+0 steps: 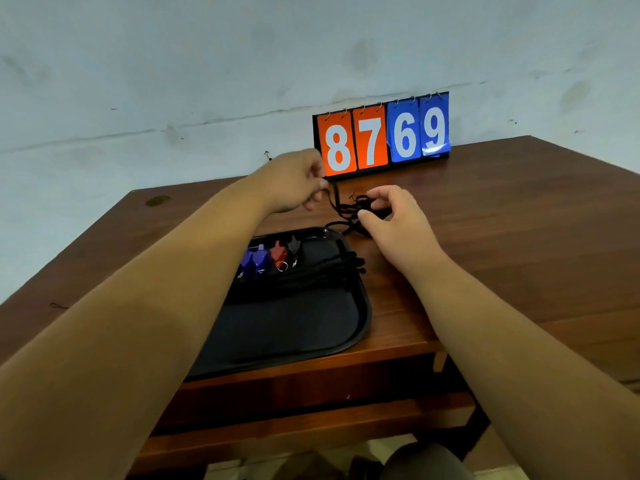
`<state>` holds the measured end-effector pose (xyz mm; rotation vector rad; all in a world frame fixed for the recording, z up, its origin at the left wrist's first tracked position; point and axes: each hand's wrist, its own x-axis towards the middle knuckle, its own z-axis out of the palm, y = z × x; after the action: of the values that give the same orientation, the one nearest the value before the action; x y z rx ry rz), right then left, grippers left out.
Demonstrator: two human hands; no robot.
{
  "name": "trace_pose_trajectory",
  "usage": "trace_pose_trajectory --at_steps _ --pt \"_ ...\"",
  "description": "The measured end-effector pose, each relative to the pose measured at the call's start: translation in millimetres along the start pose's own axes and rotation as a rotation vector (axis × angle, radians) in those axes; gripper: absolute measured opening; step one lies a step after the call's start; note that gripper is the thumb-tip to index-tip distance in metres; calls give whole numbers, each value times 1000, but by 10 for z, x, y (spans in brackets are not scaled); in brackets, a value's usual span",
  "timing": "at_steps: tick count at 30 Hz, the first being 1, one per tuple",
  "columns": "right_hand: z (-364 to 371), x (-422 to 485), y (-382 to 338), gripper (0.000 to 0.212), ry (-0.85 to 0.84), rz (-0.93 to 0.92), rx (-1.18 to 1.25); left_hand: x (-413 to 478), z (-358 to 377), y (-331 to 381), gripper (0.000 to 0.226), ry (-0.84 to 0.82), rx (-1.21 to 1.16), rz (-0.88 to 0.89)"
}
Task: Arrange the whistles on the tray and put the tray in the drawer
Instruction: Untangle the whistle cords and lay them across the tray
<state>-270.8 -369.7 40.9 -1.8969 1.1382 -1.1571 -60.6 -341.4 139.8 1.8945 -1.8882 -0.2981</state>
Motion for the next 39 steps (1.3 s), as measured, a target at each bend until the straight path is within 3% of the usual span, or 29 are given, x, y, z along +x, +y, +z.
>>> trace_pose_trajectory --at_steps 3,7,16,21,27,33,39 --pt "-2 -51 -23 69 -71 -69 32 -84 -11 278 2 -42 5 86" --pt "-35 -102 -69 80 -130 -79 97 -202 18 550 4 -33 68 159" --pt "-60 -179 -158 49 -125 -81 14 -361 -94 654 2 97 60 159" --pt "-61 -170 -145 11 -136 -56 29 -439 -138 654 3 123 29 146" --pt "-45 -91 -76 16 3 29 -27 -578 -375 480 4 322 -70 80" --pt "-45 -84 -84 17 9 133 -33 -769 -725 191 6 538 -215 51" --pt "-67 -108 -113 19 17 157 -27 -938 -874 -63 7 645 -272 9"
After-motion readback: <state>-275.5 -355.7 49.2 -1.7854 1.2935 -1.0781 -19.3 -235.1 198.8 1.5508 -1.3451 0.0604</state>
